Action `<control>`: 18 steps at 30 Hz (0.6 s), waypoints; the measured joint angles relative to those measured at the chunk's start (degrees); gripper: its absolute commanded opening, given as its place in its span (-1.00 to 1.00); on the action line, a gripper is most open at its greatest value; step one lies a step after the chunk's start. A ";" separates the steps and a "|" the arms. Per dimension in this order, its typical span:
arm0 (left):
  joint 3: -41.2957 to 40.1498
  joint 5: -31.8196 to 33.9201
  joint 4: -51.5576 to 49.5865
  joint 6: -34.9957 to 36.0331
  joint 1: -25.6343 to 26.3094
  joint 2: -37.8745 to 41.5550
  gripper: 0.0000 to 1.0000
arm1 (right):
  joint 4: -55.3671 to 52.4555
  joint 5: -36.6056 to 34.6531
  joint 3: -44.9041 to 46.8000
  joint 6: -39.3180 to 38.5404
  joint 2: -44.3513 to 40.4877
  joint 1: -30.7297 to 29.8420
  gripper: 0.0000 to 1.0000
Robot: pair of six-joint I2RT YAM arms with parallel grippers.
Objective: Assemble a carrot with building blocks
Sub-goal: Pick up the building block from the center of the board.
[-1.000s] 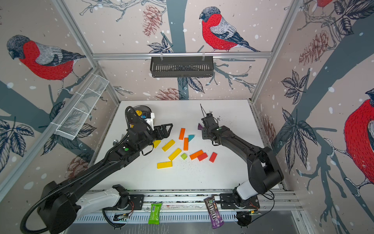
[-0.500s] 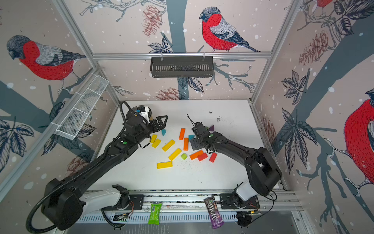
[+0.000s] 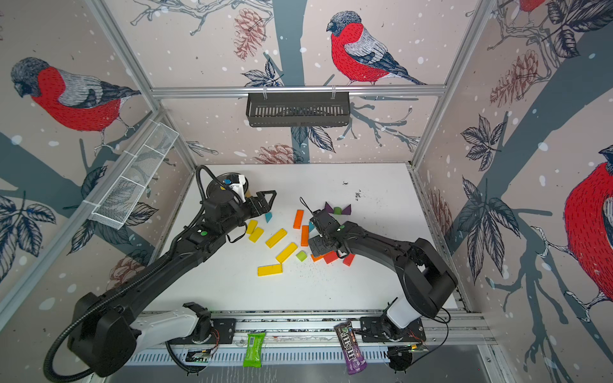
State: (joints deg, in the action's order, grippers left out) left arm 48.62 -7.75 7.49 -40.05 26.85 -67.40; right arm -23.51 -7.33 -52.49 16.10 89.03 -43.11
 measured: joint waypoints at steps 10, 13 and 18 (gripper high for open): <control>-0.07 -5.70 1.14 -0.37 0.00 -2.47 0.93 | 0.63 3.78 0.63 -1.55 3.17 -0.37 0.99; -0.07 -6.51 1.25 -0.37 0.00 -2.58 0.93 | 0.98 4.33 -0.09 -1.97 4.52 -0.68 0.99; -0.07 -7.43 1.27 -0.39 0.00 -2.75 0.93 | 1.22 5.18 -0.07 -2.27 5.51 -1.55 0.98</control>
State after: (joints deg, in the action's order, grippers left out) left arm 48.56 -15.18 8.75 -40.45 26.85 -70.15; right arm -22.28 -2.15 -52.56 13.82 94.54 -44.66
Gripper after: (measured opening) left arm 0.964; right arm 0.993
